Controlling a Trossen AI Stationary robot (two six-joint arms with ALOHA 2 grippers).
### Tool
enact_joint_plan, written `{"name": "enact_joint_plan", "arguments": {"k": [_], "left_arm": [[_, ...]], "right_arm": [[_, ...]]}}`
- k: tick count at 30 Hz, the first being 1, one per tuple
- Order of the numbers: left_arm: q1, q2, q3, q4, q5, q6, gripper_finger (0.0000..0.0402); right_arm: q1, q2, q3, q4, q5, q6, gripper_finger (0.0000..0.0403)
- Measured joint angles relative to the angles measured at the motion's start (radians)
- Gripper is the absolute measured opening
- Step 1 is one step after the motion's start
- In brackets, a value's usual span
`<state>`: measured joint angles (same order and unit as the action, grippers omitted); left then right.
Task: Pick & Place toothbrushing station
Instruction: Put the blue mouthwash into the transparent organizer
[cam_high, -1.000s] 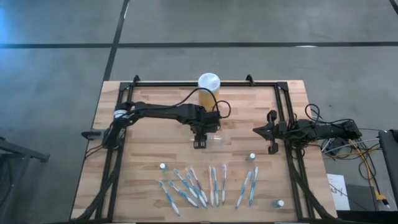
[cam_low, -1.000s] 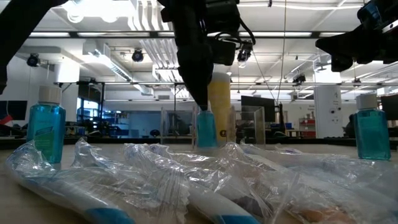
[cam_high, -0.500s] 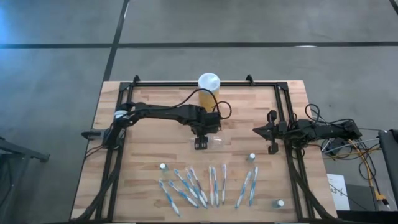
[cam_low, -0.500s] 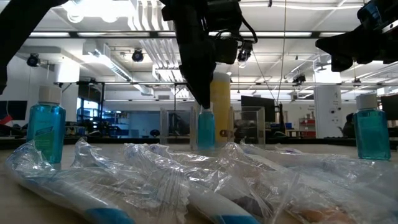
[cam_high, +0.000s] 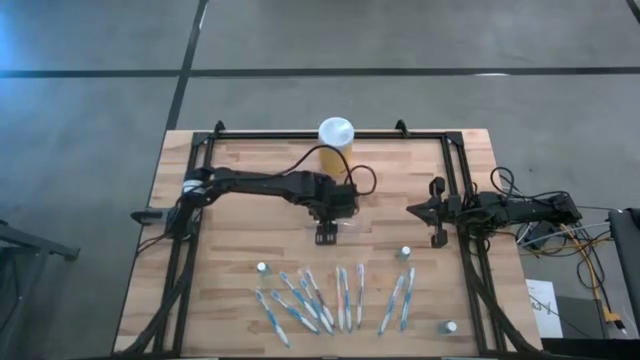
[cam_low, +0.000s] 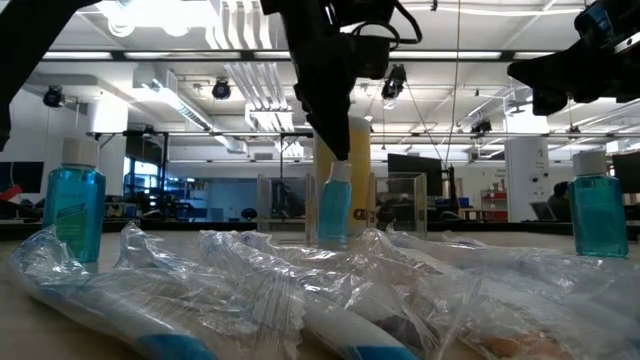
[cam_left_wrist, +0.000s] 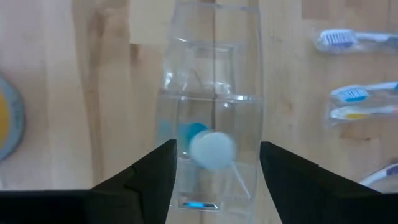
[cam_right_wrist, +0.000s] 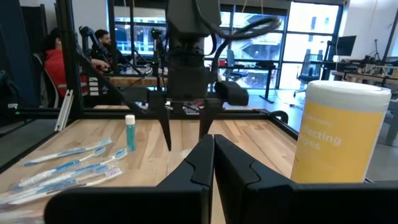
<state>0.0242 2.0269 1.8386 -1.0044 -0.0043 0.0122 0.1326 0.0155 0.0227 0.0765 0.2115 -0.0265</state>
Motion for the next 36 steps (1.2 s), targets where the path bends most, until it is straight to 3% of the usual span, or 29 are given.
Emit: {"name": "enact_joint_plan", "arguments": {"k": [8, 24, 32, 36], "left_arm": [[0.002, 0.0, 0.005, -0.035, -0.109, -0.013, 0.0234], [-0.039, -0.01, 0.005, 0.002, -0.039, -0.031, 0.0234], [-0.069, -0.01, 0.005, 0.03, -0.039, 0.216, 0.0234], [-0.063, -0.01, 0.005, 0.098, -0.023, 0.263, 0.0234]], "right_arm": [[0.0, 0.0, 0.0, 0.001, 0.0, 0.0, 0.0008], [0.0, 0.0, 0.0, 0.005, 0.0, 0.0, 0.0008], [0.0, 0.0, 0.0, 0.008, 0.0, 0.0, 0.0008], [0.0, 0.0, 0.0, 0.008, 0.0, 0.0, 0.0008]]}}
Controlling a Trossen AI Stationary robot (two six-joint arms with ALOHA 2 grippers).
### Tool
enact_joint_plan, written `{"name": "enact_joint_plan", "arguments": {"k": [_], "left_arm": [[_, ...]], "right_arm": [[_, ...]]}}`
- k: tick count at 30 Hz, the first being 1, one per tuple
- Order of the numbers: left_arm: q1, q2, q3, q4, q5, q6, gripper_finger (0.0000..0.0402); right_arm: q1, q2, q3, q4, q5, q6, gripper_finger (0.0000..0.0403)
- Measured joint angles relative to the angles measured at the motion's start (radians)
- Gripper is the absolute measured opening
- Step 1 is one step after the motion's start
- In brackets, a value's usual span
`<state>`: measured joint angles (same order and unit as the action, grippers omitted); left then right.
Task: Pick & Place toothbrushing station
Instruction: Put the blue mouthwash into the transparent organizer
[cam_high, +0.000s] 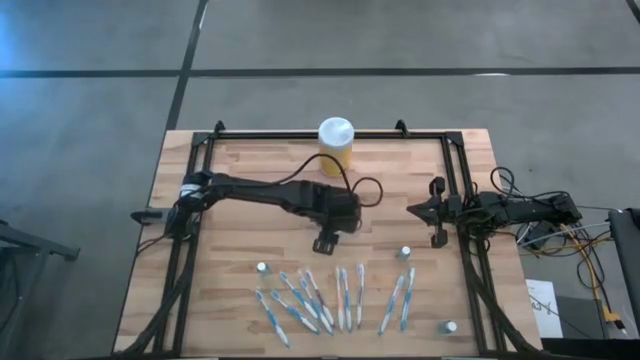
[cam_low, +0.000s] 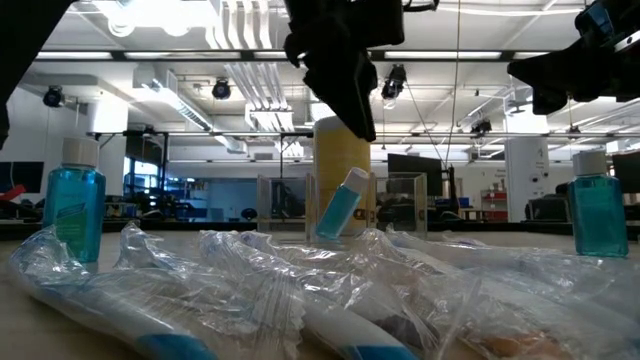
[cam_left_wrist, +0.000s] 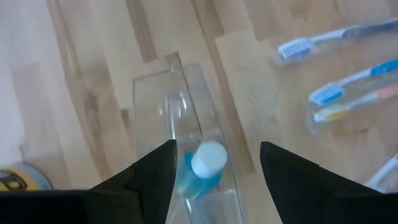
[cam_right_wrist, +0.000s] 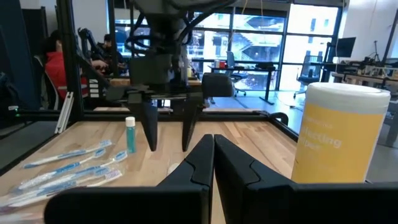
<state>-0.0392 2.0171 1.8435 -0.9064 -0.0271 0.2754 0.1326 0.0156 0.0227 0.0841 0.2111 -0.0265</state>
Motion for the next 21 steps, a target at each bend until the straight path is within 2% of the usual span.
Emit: {"name": "enact_joint_plan", "arguments": {"k": [7, 13, 21], "left_arm": [[0.004, 0.006, -0.011, 0.022, 0.014, -0.114, 0.0226], [-0.008, 0.007, -0.016, 0.033, -0.071, -0.212, 0.0225], [-0.03, 0.007, -0.017, 0.01, -0.073, -0.175, 0.0223]], "right_arm": [[0.0, 0.0, 0.0, 0.0, 0.0, -0.008, 0.0008], [0.0, 0.0, 0.0, 0.0, 0.0, -0.007, 0.0008], [0.0, 0.0, 0.0, 0.0, 0.0, -0.003, 0.0008]]}}
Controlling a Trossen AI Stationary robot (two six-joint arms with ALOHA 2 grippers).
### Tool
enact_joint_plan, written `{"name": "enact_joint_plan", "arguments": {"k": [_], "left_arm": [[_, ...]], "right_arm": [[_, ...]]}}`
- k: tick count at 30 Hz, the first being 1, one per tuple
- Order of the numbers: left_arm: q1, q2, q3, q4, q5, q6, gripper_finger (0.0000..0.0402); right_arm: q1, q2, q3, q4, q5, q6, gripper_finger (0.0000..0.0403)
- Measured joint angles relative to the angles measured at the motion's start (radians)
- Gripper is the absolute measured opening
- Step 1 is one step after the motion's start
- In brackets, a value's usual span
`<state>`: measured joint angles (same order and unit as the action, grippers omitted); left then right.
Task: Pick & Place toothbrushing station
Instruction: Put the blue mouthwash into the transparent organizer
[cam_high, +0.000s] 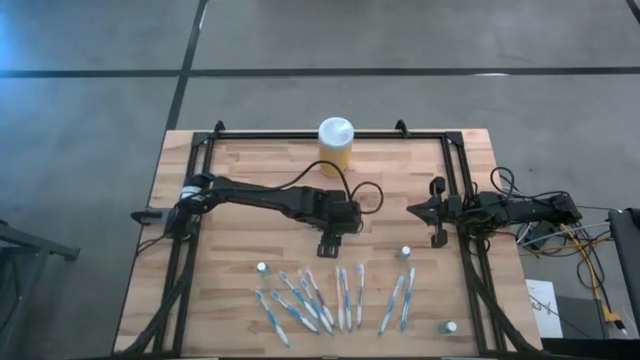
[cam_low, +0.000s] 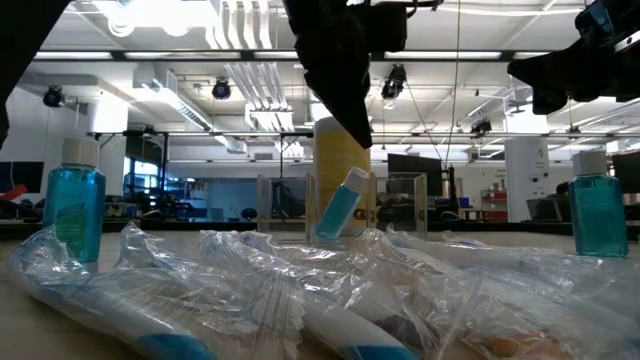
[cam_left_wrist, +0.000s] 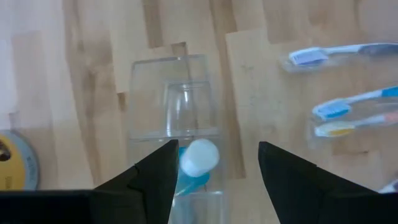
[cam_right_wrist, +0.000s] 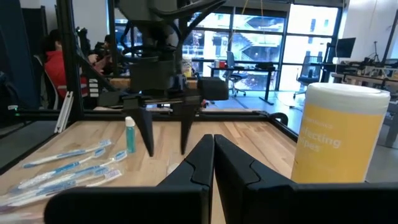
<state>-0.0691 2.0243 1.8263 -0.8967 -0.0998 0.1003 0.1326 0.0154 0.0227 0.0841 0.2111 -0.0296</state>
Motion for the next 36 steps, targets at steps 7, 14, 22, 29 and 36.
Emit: {"name": "enact_joint_plan", "arguments": {"k": [7, 14, 22, 29, 36], "left_arm": [[0.002, 0.0, 0.0, -0.02, 0.011, 0.318, 0.0205], [0.046, 0.0, 0.0, -0.02, 0.159, 0.478, 0.0193], [0.095, 0.0, -0.003, -0.014, 0.194, 0.455, 0.0193], [0.104, 0.009, -0.027, -0.004, 0.261, 0.452, 0.0194], [0.109, 0.018, -0.047, 0.03, 0.262, 0.459, 0.0195]], "right_arm": [[0.0, 0.0, 0.0, 0.0, 0.0, 0.0, 0.0008], [0.0, 0.0, 0.0, 0.0, 0.0, 0.0, 0.0008], [0.0, 0.0, 0.0, 0.0, 0.0, -0.003, 0.0008], [0.0, 0.0, 0.0, 0.0, 0.0, -0.003, 0.0008], [0.0, 0.0, 0.0, 0.0, 0.0, -0.004, 0.0008]]}}
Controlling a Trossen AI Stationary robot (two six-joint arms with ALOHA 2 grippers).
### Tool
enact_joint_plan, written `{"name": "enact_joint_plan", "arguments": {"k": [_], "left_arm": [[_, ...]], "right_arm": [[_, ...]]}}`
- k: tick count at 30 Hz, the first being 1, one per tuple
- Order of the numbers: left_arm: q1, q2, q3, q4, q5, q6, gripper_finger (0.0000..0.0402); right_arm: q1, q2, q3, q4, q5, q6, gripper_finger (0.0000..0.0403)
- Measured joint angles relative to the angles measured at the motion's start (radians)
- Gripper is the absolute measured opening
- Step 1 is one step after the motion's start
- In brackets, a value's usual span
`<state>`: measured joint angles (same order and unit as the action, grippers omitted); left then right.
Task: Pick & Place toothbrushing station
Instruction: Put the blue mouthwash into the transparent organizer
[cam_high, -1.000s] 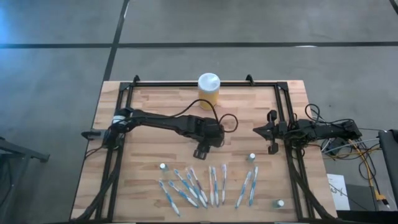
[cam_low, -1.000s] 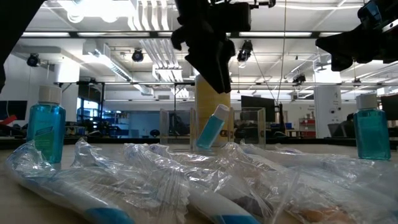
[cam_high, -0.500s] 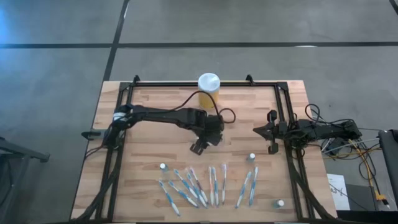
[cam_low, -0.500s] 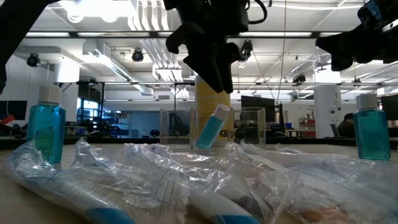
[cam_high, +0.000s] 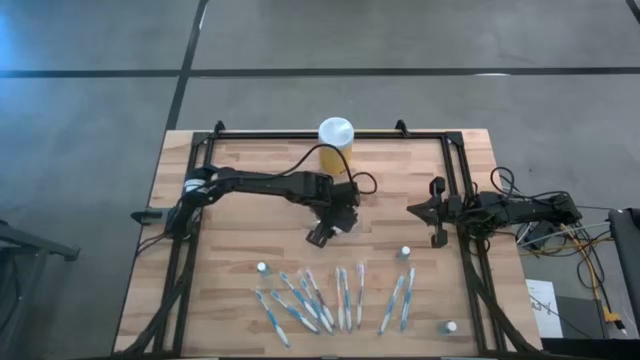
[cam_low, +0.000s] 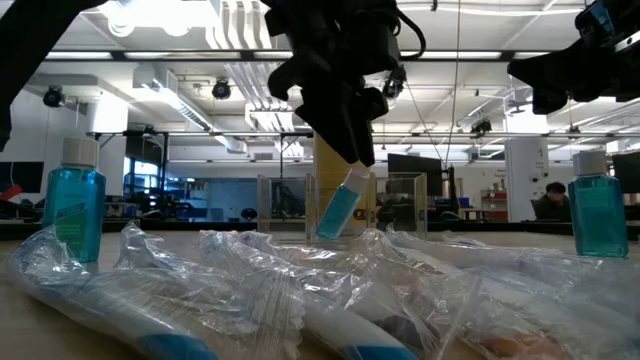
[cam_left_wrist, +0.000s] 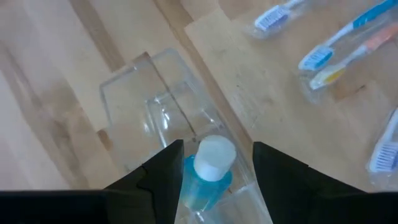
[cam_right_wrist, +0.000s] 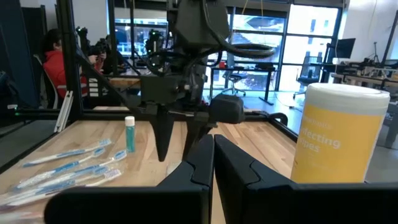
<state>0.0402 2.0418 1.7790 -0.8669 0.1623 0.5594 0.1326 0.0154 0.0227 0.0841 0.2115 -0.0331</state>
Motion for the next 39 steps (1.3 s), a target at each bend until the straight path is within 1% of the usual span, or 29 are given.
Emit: {"name": "enact_joint_plan", "arguments": {"k": [15, 25, 35, 39], "left_arm": [[0.022, 0.0, -0.045, 0.033, 0.004, 0.01, 0.0194], [0.024, 0.0, -0.065, 0.047, 0.009, 0.03, 0.0168], [0.027, 0.0, -0.07, 0.053, 0.007, 0.037, 0.0161], [0.03, 0.0, -0.081, 0.065, 0.011, 0.034, 0.0149]], "right_arm": [[0.0, 0.0, 0.0, 0.0, 0.0, -0.001, 0.0008], [0.0, 0.0, 0.0, 0.0, 0.0, -0.001, 0.0008], [0.0, 0.0, 0.0, 0.0, 0.0, -0.002, 0.0008], [0.0, 0.0, 0.0, 0.0, 0.0, -0.001, 0.0008]]}}
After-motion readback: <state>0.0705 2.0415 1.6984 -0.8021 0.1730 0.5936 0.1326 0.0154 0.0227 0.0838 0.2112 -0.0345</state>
